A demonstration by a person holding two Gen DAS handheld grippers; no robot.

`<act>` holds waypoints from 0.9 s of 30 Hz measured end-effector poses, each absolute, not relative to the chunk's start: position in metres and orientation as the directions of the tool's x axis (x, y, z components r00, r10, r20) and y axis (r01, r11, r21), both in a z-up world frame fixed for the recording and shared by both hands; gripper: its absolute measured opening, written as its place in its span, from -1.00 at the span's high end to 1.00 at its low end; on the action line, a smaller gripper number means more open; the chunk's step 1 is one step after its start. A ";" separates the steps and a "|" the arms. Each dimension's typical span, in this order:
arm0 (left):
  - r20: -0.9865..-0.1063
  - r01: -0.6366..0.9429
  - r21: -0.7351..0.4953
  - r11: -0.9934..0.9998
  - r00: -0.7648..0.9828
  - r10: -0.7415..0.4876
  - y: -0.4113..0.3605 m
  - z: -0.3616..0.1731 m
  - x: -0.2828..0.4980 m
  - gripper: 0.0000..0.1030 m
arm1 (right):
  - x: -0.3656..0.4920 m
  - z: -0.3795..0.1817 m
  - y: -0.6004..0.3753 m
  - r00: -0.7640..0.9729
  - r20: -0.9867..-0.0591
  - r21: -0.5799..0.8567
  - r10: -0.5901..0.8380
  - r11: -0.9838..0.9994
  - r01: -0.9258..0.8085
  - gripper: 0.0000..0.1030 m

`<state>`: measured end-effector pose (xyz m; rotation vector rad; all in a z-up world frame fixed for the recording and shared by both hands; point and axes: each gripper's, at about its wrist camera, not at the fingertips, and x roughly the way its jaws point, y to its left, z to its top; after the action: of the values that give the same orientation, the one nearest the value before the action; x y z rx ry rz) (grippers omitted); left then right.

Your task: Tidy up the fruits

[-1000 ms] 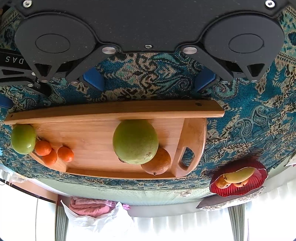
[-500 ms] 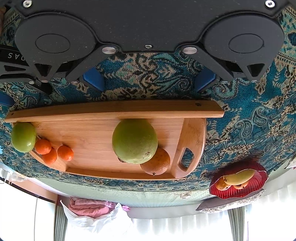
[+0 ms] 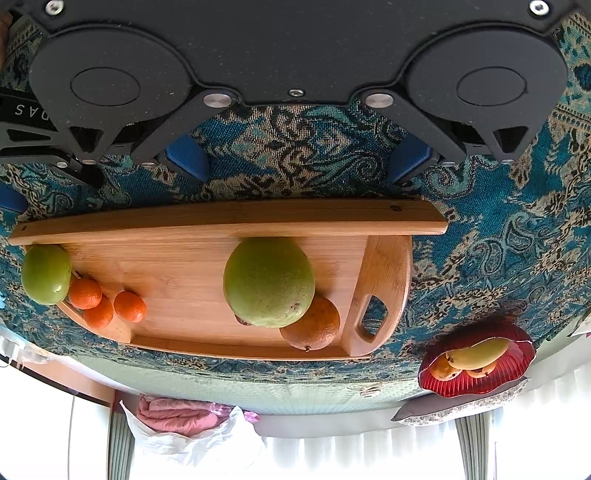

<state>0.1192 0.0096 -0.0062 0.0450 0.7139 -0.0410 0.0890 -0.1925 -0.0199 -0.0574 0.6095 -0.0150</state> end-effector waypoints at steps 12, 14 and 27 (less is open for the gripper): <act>-0.651 0.054 0.028 0.998 0.759 -0.022 0.009 -0.006 0.117 -1.00 | 0.089 -0.020 -0.192 0.820 -0.571 -0.059 -0.031 0.998 -0.003 -1.00; -0.650 0.054 0.029 0.998 0.760 -0.023 0.009 -0.006 0.117 -1.00 | 0.089 -0.020 -0.192 0.820 -0.571 -0.059 -0.031 0.998 -0.003 -1.00; -0.646 0.054 0.030 0.998 0.763 -0.022 0.009 -0.006 0.115 -1.00 | 0.089 -0.020 -0.192 0.821 -0.571 -0.060 -0.032 0.998 -0.003 -1.00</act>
<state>0.1153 0.0092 -0.0059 0.0477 0.7016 -0.0413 0.0887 -0.1920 -0.0202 -0.0587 0.6084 -0.0154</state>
